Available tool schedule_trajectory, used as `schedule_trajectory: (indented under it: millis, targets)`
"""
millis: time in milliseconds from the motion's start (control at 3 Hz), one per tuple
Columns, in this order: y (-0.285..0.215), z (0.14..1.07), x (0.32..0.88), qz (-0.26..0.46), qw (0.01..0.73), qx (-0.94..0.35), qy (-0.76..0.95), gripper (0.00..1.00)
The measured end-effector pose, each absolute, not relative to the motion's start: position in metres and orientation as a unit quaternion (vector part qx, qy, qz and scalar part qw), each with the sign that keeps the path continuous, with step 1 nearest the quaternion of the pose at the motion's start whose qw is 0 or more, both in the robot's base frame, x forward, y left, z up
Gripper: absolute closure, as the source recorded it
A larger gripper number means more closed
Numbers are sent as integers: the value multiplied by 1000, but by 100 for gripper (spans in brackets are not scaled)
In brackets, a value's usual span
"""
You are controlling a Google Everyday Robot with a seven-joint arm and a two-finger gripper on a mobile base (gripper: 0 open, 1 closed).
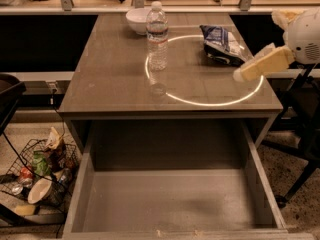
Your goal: Place water bottle into top drawer
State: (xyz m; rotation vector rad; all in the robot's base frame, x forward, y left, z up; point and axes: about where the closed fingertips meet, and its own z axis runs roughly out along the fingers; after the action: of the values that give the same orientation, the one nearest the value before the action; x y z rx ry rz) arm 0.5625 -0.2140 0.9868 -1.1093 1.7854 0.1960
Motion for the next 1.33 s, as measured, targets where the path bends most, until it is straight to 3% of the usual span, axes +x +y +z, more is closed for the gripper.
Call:
schedule_trajectory:
  millis: [333,1333]
  targets:
    - [-200,987,591,144,551,-411,712,0]
    - [-151,953,643,227,588,-340,698,0]
